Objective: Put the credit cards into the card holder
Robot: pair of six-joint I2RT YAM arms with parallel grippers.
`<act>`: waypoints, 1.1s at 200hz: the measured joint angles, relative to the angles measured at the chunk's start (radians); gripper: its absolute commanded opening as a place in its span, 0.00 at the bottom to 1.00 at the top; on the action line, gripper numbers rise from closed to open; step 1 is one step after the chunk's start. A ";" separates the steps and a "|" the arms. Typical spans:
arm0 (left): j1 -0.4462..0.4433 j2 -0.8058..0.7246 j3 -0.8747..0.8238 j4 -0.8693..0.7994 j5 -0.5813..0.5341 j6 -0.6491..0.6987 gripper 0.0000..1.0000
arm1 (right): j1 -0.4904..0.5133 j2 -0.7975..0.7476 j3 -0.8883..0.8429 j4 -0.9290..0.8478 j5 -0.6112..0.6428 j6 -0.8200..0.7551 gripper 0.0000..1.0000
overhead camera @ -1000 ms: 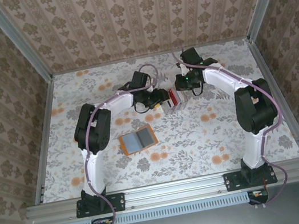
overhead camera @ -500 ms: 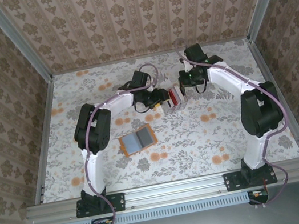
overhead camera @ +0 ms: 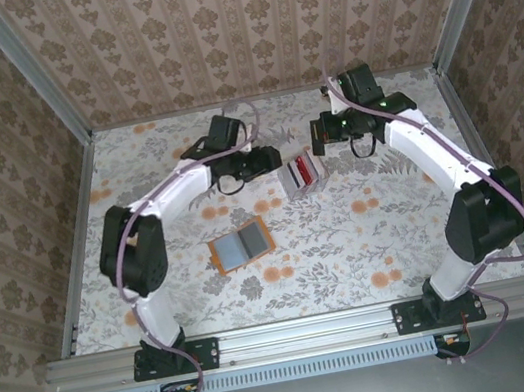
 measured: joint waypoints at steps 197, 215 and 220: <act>0.164 -0.584 -0.779 -0.152 -0.253 -0.053 0.29 | 0.366 0.404 -0.119 0.238 -0.536 0.153 0.03; 0.179 -0.587 -0.801 -0.151 -0.251 -0.054 0.29 | 0.380 0.436 -0.102 0.251 -0.533 0.173 0.03; 0.183 -0.586 -0.804 -0.151 -0.249 -0.054 0.28 | 0.382 0.443 -0.096 0.255 -0.533 0.179 0.03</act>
